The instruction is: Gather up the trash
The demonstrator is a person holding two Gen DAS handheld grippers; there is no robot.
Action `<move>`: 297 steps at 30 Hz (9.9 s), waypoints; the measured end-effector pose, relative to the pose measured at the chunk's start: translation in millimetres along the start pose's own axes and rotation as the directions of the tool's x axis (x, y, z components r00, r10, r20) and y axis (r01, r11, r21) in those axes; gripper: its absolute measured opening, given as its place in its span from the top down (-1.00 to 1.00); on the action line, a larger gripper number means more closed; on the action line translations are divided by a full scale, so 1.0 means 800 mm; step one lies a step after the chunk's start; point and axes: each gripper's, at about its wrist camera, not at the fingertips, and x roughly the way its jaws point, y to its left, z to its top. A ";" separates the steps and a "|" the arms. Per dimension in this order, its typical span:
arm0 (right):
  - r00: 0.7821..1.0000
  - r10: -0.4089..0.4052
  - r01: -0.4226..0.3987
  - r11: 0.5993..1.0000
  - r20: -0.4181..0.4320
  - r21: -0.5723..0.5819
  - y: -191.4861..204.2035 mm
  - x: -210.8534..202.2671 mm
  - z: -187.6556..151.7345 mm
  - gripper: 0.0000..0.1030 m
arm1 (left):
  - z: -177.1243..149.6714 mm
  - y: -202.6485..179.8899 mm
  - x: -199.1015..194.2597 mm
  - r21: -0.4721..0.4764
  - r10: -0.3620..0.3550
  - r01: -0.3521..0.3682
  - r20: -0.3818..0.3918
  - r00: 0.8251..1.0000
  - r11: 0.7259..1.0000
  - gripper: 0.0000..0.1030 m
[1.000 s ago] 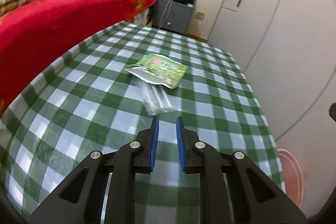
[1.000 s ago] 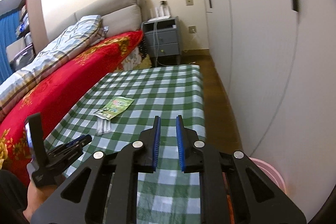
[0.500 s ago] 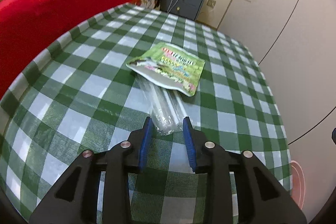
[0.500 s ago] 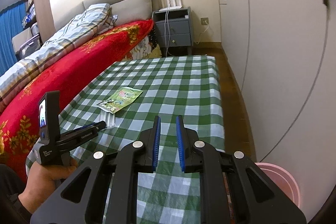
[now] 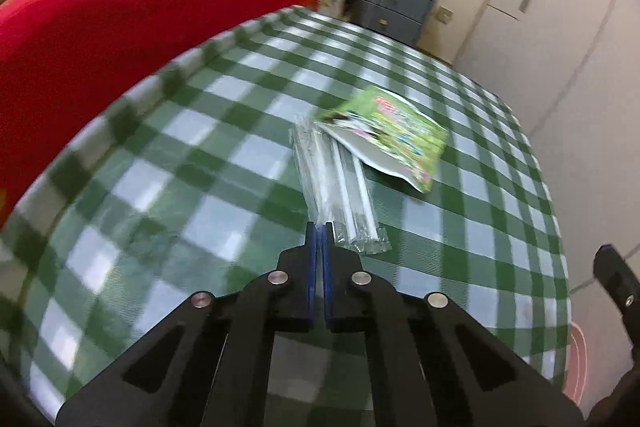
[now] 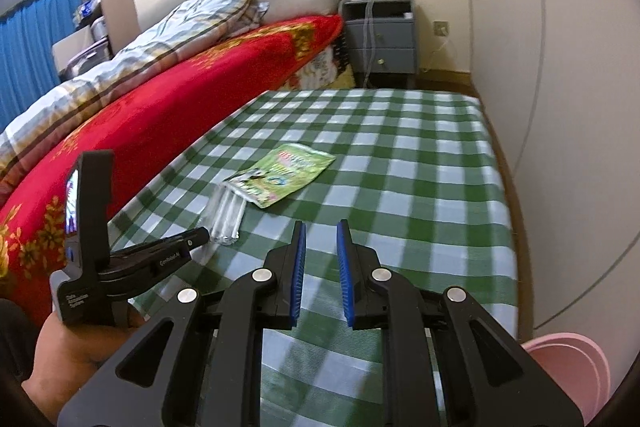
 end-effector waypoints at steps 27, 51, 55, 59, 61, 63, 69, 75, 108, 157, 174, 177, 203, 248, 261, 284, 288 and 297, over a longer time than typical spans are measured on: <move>0.981 -0.115 0.050 0.929 -0.157 -0.366 0.112 0.183 0.035 0.78 | 0.011 0.057 -0.003 -0.146 0.042 -0.041 0.008 0.999 0.988 0.96; 0.990 -0.109 0.083 0.963 -0.090 -0.256 0.101 0.118 0.051 0.17 | -0.006 0.066 -0.050 -0.145 0.013 -0.007 0.039 0.999 0.989 0.96; 0.984 -0.132 0.091 0.948 -0.116 -0.305 0.111 0.158 0.056 0.17 | -0.002 0.067 -0.041 -0.153 0.012 -0.007 0.034 0.999 0.988 0.96; 0.973 -0.179 0.114 0.922 -0.147 -0.370 0.118 0.197 0.054 0.18 | -0.003 0.065 -0.029 -0.160 0.004 -0.001 0.018 1.000 0.987 0.96; 0.965 -0.208 0.130 0.911 -0.162 -0.392 0.118 0.210 0.051 0.18 | -0.003 0.063 -0.025 -0.161 0.001 0.001 0.015 1.000 0.987 0.96; 0.964 -0.207 0.129 0.912 -0.165 -0.390 0.116 0.214 0.051 0.46 | -0.002 0.061 -0.023 -0.159 -0.002 0.004 0.015 1.000 0.987 0.96; 0.976 -0.193 0.144 0.916 -0.098 -0.373 0.115 0.177 0.059 0.90 | -0.004 0.057 -0.025 -0.151 -0.009 0.011 0.016 1.000 0.988 0.96; 0.984 -0.177 0.159 0.934 -0.026 -0.321 0.106 0.104 0.068 1.00 | -0.006 0.048 -0.044 -0.122 -0.018 0.022 0.034 0.999 0.992 0.96; 0.950 -0.280 0.287 0.957 0.135 -0.033 0.021 -0.243 -0.005 1.00 | -0.093 -0.082 -0.189 0.286 -0.197 0.156 0.120 0.973 0.945 0.96; 0.877 -0.480 0.468 0.852 -0.006 0.236 -0.170 -0.282 -0.061 0.99 | -0.219 -0.305 -0.142 0.471 -0.469 0.491 -0.173 0.866 0.733 0.96; 0.854 -0.520 0.501 0.827 0.009 0.255 -0.173 -0.283 -0.062 -0.18 | -0.217 -0.288 -0.141 0.457 -0.480 0.527 -0.224 0.848 0.717 0.24; 0.849 -0.528 0.502 0.825 0.036 0.259 -0.167 -0.293 -0.062 -0.35 | -0.209 -0.278 -0.153 0.471 -0.474 0.505 -0.194 0.859 0.723 0.06; 0.832 -0.533 0.497 0.839 0.152 0.224 -0.022 -0.367 -0.139 -0.90 | -0.196 -0.090 -0.322 0.465 -0.356 0.244 0.169 0.919 0.851 -0.85; 0.848 -0.529 0.519 0.840 0.028 0.157 0.035 -0.321 -0.193 -0.90 | -0.223 -0.024 -0.296 0.378 -0.228 0.157 0.151 0.962 0.912 -0.85; 0.848 -0.528 0.518 0.841 0.028 0.156 0.035 -0.321 -0.193 -0.90 | -0.223 -0.026 -0.298 0.381 -0.239 0.166 0.153 0.959 0.909 -0.85; 0.848 -0.529 0.519 0.840 0.027 0.155 0.036 -0.322 -0.192 -0.90 | -0.225 -0.028 -0.297 0.387 -0.250 0.175 0.151 0.956 0.905 -0.85; 0.848 -0.529 0.519 0.840 0.027 0.155 0.036 -0.321 -0.192 -0.90 | -0.225 -0.028 -0.297 0.386 -0.252 0.178 0.149 0.956 0.905 -0.85; 0.848 -0.529 0.520 0.840 0.027 0.155 0.036 -0.322 -0.192 -0.90 | -0.224 -0.031 -0.298 0.392 -0.261 0.184 0.154 0.953 0.902 -0.85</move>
